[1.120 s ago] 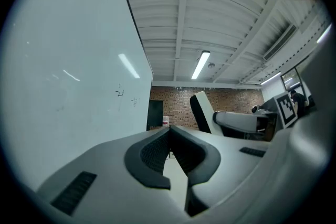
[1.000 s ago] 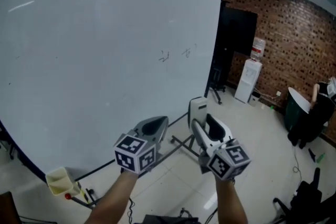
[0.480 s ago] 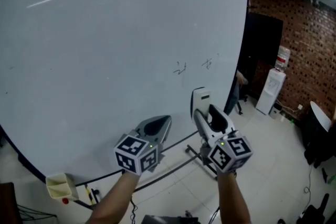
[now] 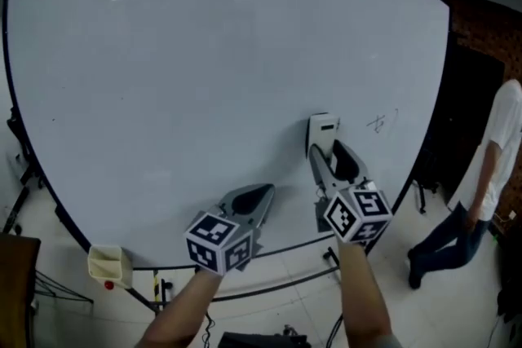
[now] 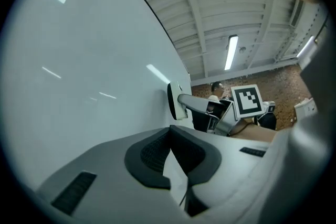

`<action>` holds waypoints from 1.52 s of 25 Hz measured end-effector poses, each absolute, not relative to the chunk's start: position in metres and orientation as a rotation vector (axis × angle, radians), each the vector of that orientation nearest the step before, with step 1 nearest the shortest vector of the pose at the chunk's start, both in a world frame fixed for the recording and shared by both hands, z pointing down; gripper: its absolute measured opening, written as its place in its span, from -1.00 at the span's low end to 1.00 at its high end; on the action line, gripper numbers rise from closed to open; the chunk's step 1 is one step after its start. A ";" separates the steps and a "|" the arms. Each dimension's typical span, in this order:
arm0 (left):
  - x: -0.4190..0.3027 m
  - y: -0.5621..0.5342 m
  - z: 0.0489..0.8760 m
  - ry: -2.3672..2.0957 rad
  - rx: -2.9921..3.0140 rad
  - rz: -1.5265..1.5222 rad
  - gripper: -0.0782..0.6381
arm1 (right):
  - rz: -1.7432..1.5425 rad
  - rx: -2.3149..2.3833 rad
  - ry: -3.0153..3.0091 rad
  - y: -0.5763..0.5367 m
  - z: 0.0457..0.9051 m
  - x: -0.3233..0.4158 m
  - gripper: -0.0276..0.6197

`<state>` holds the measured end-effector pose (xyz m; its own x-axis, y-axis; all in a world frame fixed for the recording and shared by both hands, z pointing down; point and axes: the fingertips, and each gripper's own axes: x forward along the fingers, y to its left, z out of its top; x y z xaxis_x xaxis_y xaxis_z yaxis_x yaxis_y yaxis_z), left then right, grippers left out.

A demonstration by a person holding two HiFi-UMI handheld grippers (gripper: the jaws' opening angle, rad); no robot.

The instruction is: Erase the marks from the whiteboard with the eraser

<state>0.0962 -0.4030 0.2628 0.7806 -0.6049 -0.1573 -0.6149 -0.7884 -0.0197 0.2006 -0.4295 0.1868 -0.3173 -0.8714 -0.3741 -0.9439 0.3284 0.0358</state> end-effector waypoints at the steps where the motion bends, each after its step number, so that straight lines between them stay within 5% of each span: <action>1: 0.092 -0.406 0.263 1.018 -2.886 0.218 -0.77 | 0.361 -1.623 2.309 -0.434 0.185 0.198 -0.21; 12: 0.095 -0.421 0.257 1.063 -2.840 0.210 -0.77 | 0.344 -1.608 2.280 -0.449 0.184 0.197 -0.22; 25: 0.160 -0.426 0.271 0.929 -2.908 0.133 -0.77 | 0.017 -1.723 2.119 -0.474 0.231 0.321 -0.21; 38: 0.122 -0.421 0.273 0.999 -2.892 0.133 -0.77 | 0.075 -1.723 2.158 -0.462 0.224 0.260 -0.22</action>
